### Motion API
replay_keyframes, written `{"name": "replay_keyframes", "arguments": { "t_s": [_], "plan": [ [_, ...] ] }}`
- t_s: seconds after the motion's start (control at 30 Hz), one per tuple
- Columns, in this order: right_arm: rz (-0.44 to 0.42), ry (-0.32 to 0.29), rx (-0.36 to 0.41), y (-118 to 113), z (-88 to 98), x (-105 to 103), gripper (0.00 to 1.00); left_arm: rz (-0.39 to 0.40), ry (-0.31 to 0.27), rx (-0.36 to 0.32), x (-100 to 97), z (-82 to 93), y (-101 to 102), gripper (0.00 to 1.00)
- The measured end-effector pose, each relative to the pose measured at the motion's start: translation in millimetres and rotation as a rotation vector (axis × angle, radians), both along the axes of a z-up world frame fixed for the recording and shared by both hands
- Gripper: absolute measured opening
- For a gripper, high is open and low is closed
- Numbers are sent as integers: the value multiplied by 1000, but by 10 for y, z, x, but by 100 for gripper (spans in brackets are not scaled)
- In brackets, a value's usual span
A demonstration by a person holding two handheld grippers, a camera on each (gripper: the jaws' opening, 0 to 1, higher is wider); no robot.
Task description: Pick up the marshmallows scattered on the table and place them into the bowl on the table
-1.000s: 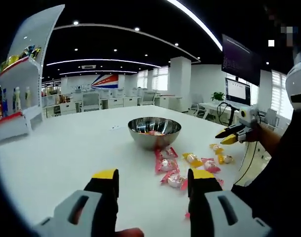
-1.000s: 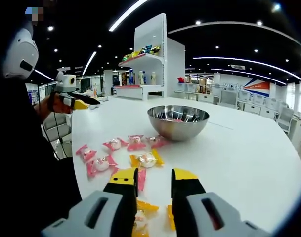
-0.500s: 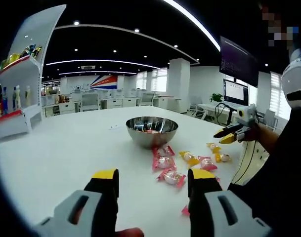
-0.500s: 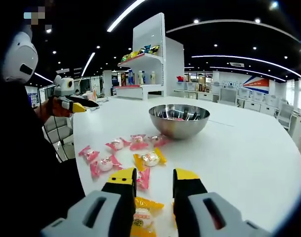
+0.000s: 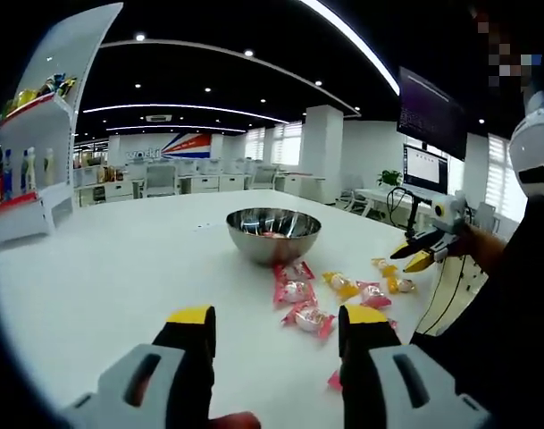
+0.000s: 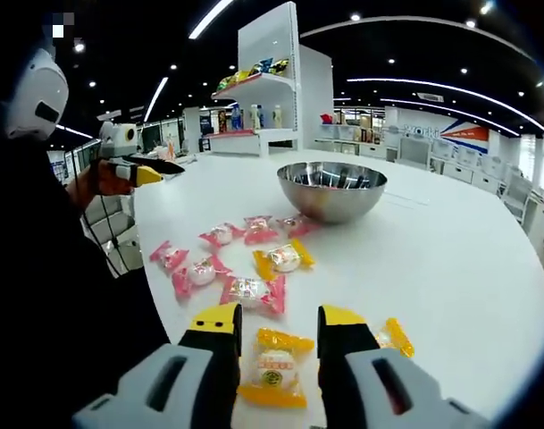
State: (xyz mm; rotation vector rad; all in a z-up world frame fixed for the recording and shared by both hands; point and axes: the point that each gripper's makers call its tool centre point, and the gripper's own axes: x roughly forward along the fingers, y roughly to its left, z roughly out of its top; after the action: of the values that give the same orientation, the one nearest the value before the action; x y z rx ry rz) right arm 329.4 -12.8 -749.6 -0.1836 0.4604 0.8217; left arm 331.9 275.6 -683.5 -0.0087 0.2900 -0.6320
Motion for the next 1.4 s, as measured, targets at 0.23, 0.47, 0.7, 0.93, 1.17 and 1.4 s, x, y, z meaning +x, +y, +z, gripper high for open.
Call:
{"name": "replay_keyframes", "arguments": {
  "t_s": [0.23,0.47,0.7,0.93,1.17,1.4],
  "plan": [
    [-26,29,-74,-52,-163,-39,34,-6,3,-2,4,-8,-10,56],
    [-48,56,-110,-74,-271,-79,35,-5,5,-1,5,-13,3,55],
    [-58,56,-145,-71,-340,-112,36,-17,11,-2,19,-23,-38,55],
    [-67,57,-184,-117,-435,-108,34,-23,14,-3,33,-20,-58,54],
    [-68,47,-216,-122,-476,-106,31,-24,19,-6,44,-11,-57,54],
    [-66,35,-224,-90,-459,-115,27,-26,27,-13,55,-31,-86,54]
  ]
}}
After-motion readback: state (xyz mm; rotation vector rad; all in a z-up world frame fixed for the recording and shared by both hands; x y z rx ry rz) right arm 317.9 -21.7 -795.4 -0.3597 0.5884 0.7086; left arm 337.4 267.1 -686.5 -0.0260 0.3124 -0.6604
